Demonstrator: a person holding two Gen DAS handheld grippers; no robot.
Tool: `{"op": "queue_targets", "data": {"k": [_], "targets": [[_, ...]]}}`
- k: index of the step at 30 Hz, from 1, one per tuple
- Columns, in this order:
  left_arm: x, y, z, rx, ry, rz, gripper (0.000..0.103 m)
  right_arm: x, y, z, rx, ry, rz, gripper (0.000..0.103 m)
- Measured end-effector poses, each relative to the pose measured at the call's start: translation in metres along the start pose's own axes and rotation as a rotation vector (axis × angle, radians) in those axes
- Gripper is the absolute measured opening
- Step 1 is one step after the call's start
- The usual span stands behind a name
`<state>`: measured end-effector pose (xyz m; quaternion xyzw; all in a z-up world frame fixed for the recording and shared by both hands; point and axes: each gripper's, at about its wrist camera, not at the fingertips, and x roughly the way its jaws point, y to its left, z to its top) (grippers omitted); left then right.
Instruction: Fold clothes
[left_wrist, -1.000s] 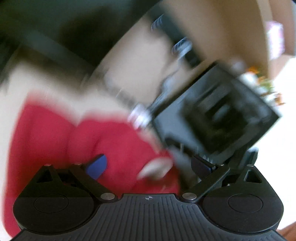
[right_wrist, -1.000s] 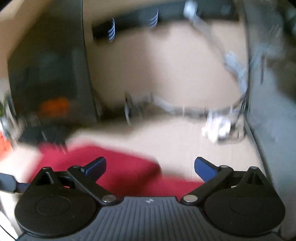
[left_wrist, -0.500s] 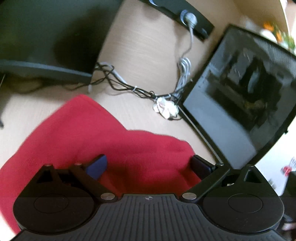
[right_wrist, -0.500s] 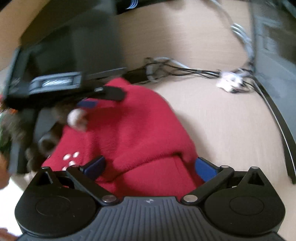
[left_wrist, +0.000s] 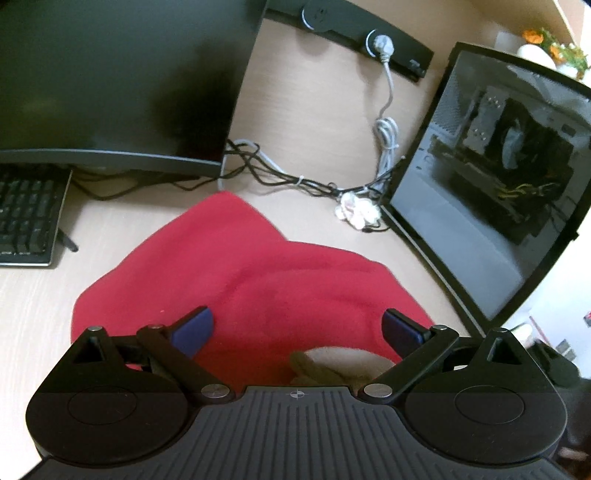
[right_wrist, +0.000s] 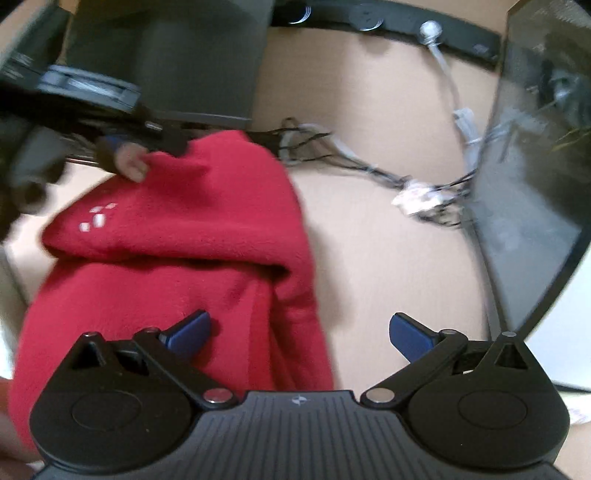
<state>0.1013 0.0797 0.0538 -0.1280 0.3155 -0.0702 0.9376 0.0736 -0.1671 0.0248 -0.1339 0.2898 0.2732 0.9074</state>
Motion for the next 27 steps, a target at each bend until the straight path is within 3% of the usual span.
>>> {"op": "queue_targets", "data": {"k": [3, 5, 8, 10, 14, 16, 21, 23, 25, 27], "targets": [[0.011, 0.004, 0.0, 0.039, -0.006, 0.028, 0.1, -0.003, 0.012, -0.004, -0.016, 0.006, 0.122, 0.103], [0.02, 0.007, 0.001, 0.074, -0.013, 0.025, 0.102, -0.002, 0.017, 0.0, -0.057, -0.003, 0.157, 0.103], [0.023, 0.012, 0.003, 0.09, -0.023, 0.001, 0.102, -0.007, 0.002, 0.022, -0.049, -0.022, 0.223, 0.103], [0.011, 0.012, 0.004, 0.079, -0.029, -0.009, 0.101, -0.018, -0.016, 0.047, 0.024, -0.081, 0.271, 0.103], [-0.022, 0.008, -0.003, 0.058, -0.063, -0.034, 0.101, -0.006, -0.034, 0.102, 0.021, -0.183, 0.193, 0.103], [-0.032, 0.006, -0.01, 0.043, -0.046, -0.028, 0.102, 0.022, -0.026, 0.131, -0.059, -0.205, 0.12, 0.103], [-0.03, 0.008, -0.023, 0.018, 0.038, 0.038, 0.101, 0.155, -0.003, 0.194, -0.141, -0.02, 0.082, 0.103], [-0.032, 0.011, -0.025, 0.01, 0.043, 0.056, 0.101, 0.214, -0.001, 0.195, -0.163, 0.139, 0.034, 0.103], [-0.036, 0.013, -0.028, 0.003, 0.042, 0.068, 0.101, 0.25, -0.007, 0.184, -0.135, 0.237, 0.026, 0.103], [-0.039, 0.016, -0.031, -0.003, 0.043, 0.079, 0.101, 0.253, -0.022, 0.178, -0.037, 0.235, 0.065, 0.103]]}}
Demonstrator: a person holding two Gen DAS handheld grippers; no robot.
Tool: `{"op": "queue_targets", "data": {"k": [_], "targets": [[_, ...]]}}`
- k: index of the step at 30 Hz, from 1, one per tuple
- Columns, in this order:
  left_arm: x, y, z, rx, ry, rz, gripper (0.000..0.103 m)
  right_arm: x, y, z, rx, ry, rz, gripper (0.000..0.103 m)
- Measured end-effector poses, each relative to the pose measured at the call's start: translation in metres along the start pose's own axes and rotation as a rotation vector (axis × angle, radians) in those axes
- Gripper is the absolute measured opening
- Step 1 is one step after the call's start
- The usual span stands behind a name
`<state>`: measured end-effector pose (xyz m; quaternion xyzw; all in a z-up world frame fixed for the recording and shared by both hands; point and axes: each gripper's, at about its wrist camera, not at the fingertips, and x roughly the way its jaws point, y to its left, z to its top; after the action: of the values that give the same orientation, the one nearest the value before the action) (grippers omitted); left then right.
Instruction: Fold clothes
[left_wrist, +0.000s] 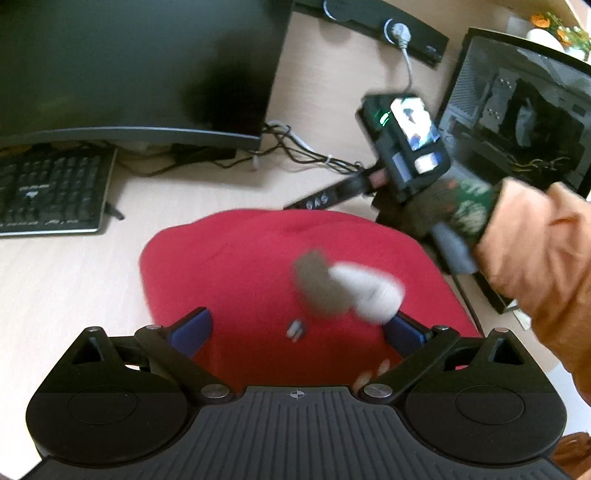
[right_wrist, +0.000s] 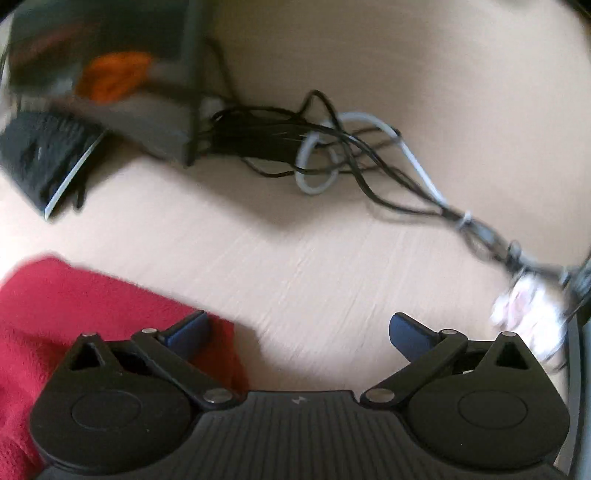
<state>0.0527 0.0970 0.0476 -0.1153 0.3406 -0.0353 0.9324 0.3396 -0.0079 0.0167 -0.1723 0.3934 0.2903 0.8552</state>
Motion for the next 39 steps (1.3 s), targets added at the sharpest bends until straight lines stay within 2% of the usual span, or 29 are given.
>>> {"op": "queue_targets", "data": {"k": [3, 5, 7, 9, 11, 13, 15, 17, 18, 20, 23, 26, 29, 33, 36, 39], "targets": [[0.0, 0.004, -0.004, -0.011, 0.011, 0.016, 0.102, -0.019, -0.011, -0.01, 0.049, -0.051, -0.012, 0.103], [0.001, 0.005, -0.005, -0.019, 0.019, 0.023, 0.102, -0.048, -0.019, -0.018, 0.052, -0.127, -0.041, 0.103], [0.002, 0.004, -0.007, -0.018, 0.022, 0.028, 0.102, -0.082, -0.024, -0.029, 0.089, -0.194, 0.016, 0.103], [0.001, 0.004, -0.007, -0.016, 0.021, 0.03, 0.102, -0.116, -0.023, -0.046, 0.127, -0.229, 0.133, 0.103], [0.002, 0.004, -0.007, -0.021, 0.022, 0.029, 0.102, -0.14, -0.017, -0.069, 0.144, -0.225, 0.253, 0.103], [0.003, 0.006, -0.007, -0.029, 0.023, 0.029, 0.102, -0.15, -0.004, -0.096, 0.148, -0.196, 0.317, 0.103], [0.001, 0.008, -0.01, -0.043, 0.026, 0.027, 0.102, -0.15, 0.008, -0.125, 0.142, -0.141, 0.348, 0.103], [-0.004, 0.014, -0.013, -0.066, 0.026, 0.026, 0.102, -0.139, 0.021, -0.155, 0.121, -0.083, 0.305, 0.103], [-0.007, 0.018, -0.016, -0.084, 0.026, 0.029, 0.102, -0.137, 0.023, -0.167, 0.139, -0.085, 0.289, 0.103], [-0.015, 0.028, -0.021, -0.124, 0.023, 0.034, 0.102, -0.144, 0.018, -0.179, 0.219, -0.082, 0.335, 0.103], [-0.027, 0.05, -0.03, -0.221, 0.01, 0.019, 0.102, -0.157, 0.005, -0.179, 0.259, -0.102, 0.377, 0.103], [-0.031, 0.073, -0.037, -0.379, -0.006, -0.091, 0.102, -0.158, -0.02, -0.17, 0.363, -0.12, 0.454, 0.103], [-0.032, 0.094, -0.042, -0.521, -0.021, -0.192, 0.102, -0.138, -0.043, -0.155, 0.475, -0.082, 0.532, 0.103], [-0.009, 0.094, -0.038, -0.536, 0.008, -0.219, 0.102, -0.097, -0.042, -0.14, 0.5, 0.056, 0.538, 0.103], [0.004, 0.089, -0.035, -0.525, 0.034, -0.271, 0.102, -0.078, -0.045, -0.136, 0.529, 0.093, 0.618, 0.103], [0.012, 0.088, -0.036, -0.522, 0.044, -0.261, 0.102, -0.065, -0.046, -0.134, 0.568, 0.097, 0.707, 0.103]]}}
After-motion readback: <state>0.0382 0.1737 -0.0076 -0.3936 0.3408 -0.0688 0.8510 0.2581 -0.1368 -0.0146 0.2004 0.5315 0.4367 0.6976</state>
